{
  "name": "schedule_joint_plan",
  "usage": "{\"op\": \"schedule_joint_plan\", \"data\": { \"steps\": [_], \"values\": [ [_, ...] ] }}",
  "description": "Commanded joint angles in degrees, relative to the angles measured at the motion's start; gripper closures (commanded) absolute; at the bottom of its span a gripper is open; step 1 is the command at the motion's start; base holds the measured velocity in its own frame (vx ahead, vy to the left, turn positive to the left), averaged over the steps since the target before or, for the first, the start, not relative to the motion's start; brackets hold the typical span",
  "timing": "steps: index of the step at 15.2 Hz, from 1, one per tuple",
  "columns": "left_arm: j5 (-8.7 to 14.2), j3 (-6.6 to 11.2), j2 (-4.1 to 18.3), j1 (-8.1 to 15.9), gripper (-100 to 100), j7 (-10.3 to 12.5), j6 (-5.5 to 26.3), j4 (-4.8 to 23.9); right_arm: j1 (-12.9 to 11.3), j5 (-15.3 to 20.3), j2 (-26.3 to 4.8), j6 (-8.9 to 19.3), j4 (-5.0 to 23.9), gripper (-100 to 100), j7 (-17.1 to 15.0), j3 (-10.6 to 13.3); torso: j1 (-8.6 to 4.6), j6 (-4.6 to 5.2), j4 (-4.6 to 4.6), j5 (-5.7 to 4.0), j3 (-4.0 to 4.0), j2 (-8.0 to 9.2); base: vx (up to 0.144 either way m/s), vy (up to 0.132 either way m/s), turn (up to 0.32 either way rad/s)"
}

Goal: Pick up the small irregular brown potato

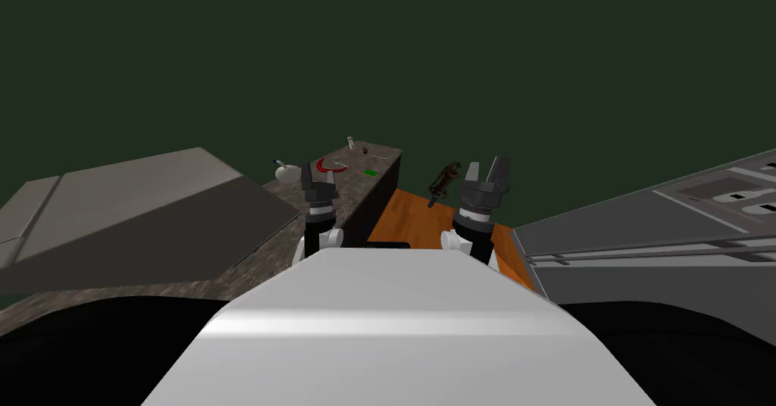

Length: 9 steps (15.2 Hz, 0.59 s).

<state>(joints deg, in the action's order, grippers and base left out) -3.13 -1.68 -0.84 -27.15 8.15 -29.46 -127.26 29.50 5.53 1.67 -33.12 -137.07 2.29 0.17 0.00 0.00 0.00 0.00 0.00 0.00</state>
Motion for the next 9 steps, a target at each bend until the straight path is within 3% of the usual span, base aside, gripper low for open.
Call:
{"op": "schedule_joint_plan", "data": {
  "steps": [1,3,7,8,9],
  "values": [
    [0.56,-0.17,2.21,-0.42,-100,-0.04,-0.43,0.00,0.00,0.00,0.00,0.00,0.00,0,0.00,0.00,0.00,0.00,0.00,0.00,0.00,0.00,-0.018,-0.005,-0.063],
    [1.12,-0.35,3.84,-0.86,-100,-0.08,-0.84,0.02,-0.01,0.00,0.00,0.00,0.00,0,0.00,0.00,0.01,0.02,0.02,0.00,0.07,0.14,-0.057,0.002,-0.097],
    [3.82,-1.24,9.17,-2.97,-100,-0.28,-2.80,0.27,-0.01,0.00,0.00,0.00,0.00,0,0.00,0.00,0.08,0.01,0.08,0.02,0.20,0.35,-0.080,0.014,-0.113],
    [3.82,-1.24,9.17,-2.97,-100,-0.28,-2.80,0.27,-0.02,0.00,0.00,0.00,0.00,0,0.00,0.00,0.09,0.02,0.08,0.02,0.22,0.38,-0.087,0.011,-0.096],
    [5.02,-1.61,11.04,-3.92,-100,-0.38,-3.68,0.45,-0.01,0.00,0.00,0.00,0.00,0,0.00,0.00,0.08,0.01,0.09,0.02,0.23,0.39,-0.091,0.011,-0.126]
  ]
}}
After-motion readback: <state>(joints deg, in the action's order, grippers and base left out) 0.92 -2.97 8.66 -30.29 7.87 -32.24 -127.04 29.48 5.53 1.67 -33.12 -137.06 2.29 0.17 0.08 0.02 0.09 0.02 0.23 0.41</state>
